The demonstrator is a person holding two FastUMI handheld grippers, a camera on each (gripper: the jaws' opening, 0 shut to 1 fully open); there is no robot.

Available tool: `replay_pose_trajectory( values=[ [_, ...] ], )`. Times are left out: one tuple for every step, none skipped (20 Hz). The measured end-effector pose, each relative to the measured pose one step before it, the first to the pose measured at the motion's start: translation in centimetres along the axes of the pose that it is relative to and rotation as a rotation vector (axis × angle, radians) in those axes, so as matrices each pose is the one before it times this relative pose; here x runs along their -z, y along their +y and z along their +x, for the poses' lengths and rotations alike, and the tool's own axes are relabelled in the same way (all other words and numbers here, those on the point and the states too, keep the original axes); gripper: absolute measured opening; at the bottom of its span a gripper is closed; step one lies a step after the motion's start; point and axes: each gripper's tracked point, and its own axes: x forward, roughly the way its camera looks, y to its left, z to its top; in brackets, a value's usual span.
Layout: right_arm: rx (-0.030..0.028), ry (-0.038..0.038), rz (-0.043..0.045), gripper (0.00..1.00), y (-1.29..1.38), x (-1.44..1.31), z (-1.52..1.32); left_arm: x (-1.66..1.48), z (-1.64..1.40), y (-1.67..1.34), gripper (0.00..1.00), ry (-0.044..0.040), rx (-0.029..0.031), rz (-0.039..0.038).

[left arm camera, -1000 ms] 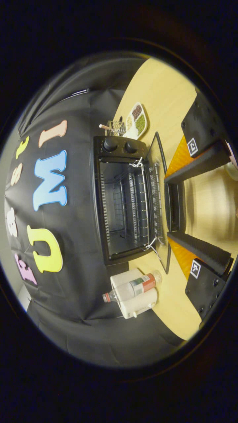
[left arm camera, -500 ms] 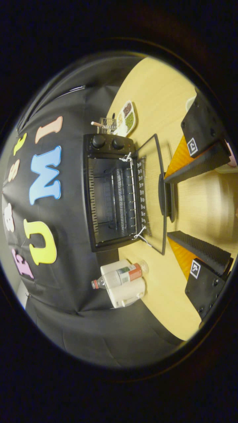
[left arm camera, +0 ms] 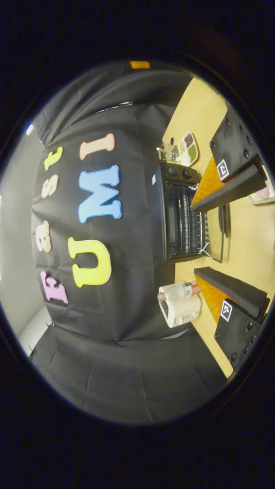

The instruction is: Open the electric oven with the left hand, put the food in, and close the electric oven.

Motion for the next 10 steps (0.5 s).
replay_pose_trajectory(
  values=[
    [-0.02838,0.03513,0.00627,0.98,0.382,0.764,0.514,-0.935,-0.687,0.531,0.9,-0.01668,-0.0057,0.00042],
    [-0.02941,0.03291,0.01203,0.98,0.445,0.81,0.534,-1.148,-0.761,0.58,1.0,-0.01864,-0.0059,0.00067],
    [-0.03836,0.03515,0.02303,0.98,0.54,0.693,0.403,-0.926,-0.739,0.552,1.0,-0.01652,-0.00665,0.0028],
    [-0.03863,0.04156,0.03066,0.98,0.54,0.889,0.431,-0.831,-0.654,0.477,1.0,-0.00856,-0.00367,0.00326],
    [-0.02934,0.04124,0.03371,0.98,0.161,0.741,0.442,-0.68,-0.701,0.393,1.0,-0.00883,-0.00594,0.0002],
    [-0.02314,0.04537,0.03061,0.98,0.06,0.923,0.486,-0.84,-0.628,0.301,1.0,-0.01167,-0.00014,-0.00049],
    [-0.01377,0.04087,0.02683,0.98,-0.225,0.753,0.568,-0.541,-0.44,0.14,1.0,-0.01367,-0.00157,0.00025],
    [-0.02015,0.04547,0.02036,0.98,0.119,0.904,0.524,-0.627,-0.482,0.219,1.0,-0.01261,-0.0001,0.00309],
    [-0.01913,0.04324,0.01333,0.98,0.035,0.709,0.608,-0.592,-0.443,0.319,1.0,-0.01077,-0.00412,0.00645],
    [-0.02038,0.04576,0.01029,0.98,0.04,0.901,0.341,-0.307,-0.512,0.413,1.0,-0.00762,-0.00614,0.00743]
  ],
)
